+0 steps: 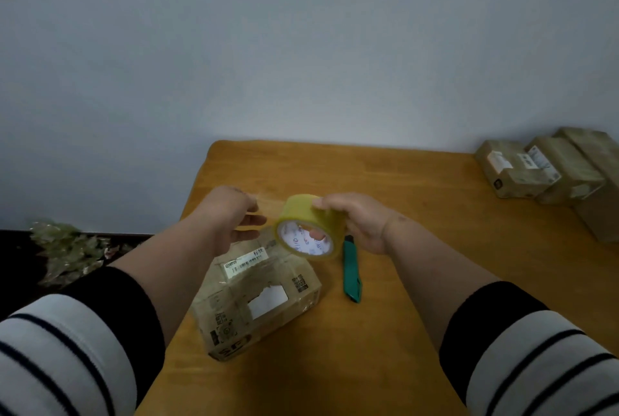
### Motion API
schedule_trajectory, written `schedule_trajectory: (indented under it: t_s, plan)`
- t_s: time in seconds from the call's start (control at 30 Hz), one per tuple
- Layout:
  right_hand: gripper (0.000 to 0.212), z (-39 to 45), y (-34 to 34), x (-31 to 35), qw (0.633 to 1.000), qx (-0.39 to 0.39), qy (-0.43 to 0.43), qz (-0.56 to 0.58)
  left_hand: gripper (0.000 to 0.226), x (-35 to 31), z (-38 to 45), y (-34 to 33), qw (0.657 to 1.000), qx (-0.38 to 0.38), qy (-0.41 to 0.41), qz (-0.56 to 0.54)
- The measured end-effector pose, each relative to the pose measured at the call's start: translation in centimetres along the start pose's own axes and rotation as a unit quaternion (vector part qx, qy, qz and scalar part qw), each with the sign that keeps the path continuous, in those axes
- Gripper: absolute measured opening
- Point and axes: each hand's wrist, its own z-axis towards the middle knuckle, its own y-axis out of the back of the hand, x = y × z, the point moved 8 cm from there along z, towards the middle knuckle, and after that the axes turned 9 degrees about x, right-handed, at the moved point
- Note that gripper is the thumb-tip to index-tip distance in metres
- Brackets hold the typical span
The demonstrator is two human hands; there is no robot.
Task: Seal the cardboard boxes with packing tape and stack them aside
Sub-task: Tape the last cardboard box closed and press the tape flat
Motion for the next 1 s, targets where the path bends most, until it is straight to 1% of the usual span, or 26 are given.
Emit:
schedule_trajectory:
  t_s: [0.07,0.13,0.2,0.27,0.37,0.43,0.5,0.57,0.63,0.67,0.73,0.77,0.8,0.87,0.9,1.0]
  plan:
    - [0.027,0.0,0.2,-0.6,0.999,0.010,0.002,0.036,0.013,0.7,0.0,0.3,1.000,0.016,0.016,-0.010]
    - [0.012,0.2,0.7,-0.7,1.000,0.001,0.004,-0.011,0.014,1.4,0.0,0.1,0.999,0.040,0.030,0.009]
    - [0.020,0.4,0.8,-0.7,0.997,-0.003,-0.001,-0.076,0.010,2.1,0.0,-0.2,0.997,0.059,0.037,0.032]
    - [0.022,0.7,0.6,-0.4,0.994,-0.003,-0.002,-0.105,0.011,2.5,0.1,-0.2,0.995,0.061,0.036,0.065]
    - [0.022,0.8,0.6,0.4,0.990,-0.007,0.010,-0.141,0.010,3.1,0.4,0.5,0.996,0.026,0.036,0.073]
    - [0.025,1.2,0.5,1.2,0.981,-0.009,0.014,-0.193,0.008,3.7,0.6,0.9,0.997,0.003,0.042,0.060]
    - [0.032,1.9,0.2,2.0,0.961,-0.014,0.016,-0.277,0.005,4.4,0.6,1.2,0.997,-0.019,0.050,0.048]
    - [0.037,2.6,-0.1,2.5,0.931,-0.021,0.011,-0.363,0.004,5.2,0.6,1.4,0.997,-0.041,0.056,0.025]
    - [0.039,3.1,0.1,2.4,0.902,-0.037,-0.003,-0.430,0.009,6.0,0.4,1.9,0.996,-0.061,0.060,0.005]
    - [0.042,3.2,0.4,2.1,0.878,-0.046,-0.019,-0.476,0.013,6.4,0.4,2.3,0.996,-0.071,0.061,-0.004]
    - [0.060,3.2,1.0,1.3,0.824,-0.070,-0.050,-0.559,0.011,6.8,0.1,2.8,0.995,-0.082,0.062,0.001]
    - [0.066,3.2,1.3,0.9,0.820,-0.076,-0.055,-0.564,0.006,6.9,0.0,3.0,0.994,-0.085,0.061,0.015]
    - [0.065,3.3,1.3,0.5,0.831,-0.074,-0.055,-0.548,0.003,6.9,-0.1,3.2,0.994,-0.089,0.061,0.025]
    - [0.046,3.5,1.2,0.0,0.864,-0.058,-0.042,-0.499,0.005,7.3,-0.3,3.6,0.993,-0.096,0.063,0.032]
    - [0.042,3.5,0.9,0.0,0.876,-0.049,-0.034,-0.478,0.008,7.5,-0.4,3.7,0.993,-0.097,0.064,0.029]
    - [0.042,3.7,0.6,0.1,0.904,-0.018,-0.028,-0.427,0.008,7.3,-0.6,4.3,0.992,-0.102,0.062,0.047]
